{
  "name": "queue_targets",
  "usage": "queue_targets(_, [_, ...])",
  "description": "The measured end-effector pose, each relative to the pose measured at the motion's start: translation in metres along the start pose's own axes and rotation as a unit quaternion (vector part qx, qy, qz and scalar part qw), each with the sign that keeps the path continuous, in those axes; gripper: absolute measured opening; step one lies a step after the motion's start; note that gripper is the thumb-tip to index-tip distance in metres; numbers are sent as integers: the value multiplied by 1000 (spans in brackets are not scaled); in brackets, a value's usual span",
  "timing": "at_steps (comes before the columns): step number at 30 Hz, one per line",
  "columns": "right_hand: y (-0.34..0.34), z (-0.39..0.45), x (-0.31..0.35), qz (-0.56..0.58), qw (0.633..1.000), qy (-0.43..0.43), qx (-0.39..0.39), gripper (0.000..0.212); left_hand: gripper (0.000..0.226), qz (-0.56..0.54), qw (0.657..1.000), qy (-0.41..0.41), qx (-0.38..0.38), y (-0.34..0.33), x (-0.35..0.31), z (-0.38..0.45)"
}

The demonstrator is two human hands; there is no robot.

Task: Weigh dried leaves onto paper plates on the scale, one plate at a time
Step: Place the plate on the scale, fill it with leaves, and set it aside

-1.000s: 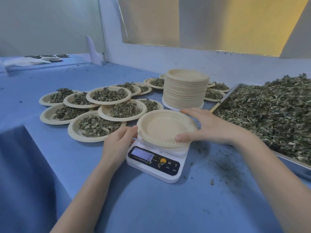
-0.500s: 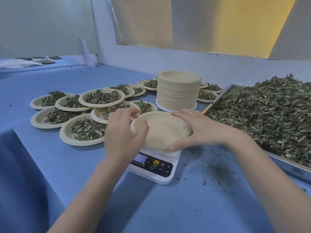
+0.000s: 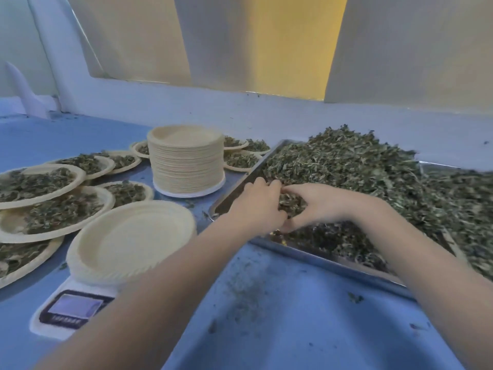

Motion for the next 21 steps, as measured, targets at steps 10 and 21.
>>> queue_targets(10, [-2, 81, -19, -77, 993, -66, 59, 104, 87, -108, 971, 149, 156, -25, 47, 62])
queue_targets(21, [2, 98, -29, -4, 997, -11, 75, 98, 102, -108, 971, 114, 183, -8, 61, 76])
Point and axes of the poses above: each hand's wrist, its own z-axis towards the middle knuckle, its own y-axis out of the back of the hand, x = y × z, the point moved 1 cm from there along z, towards the middle knuckle, and after that the axes turned 11 degrees about -y, right-handed, at the moved point
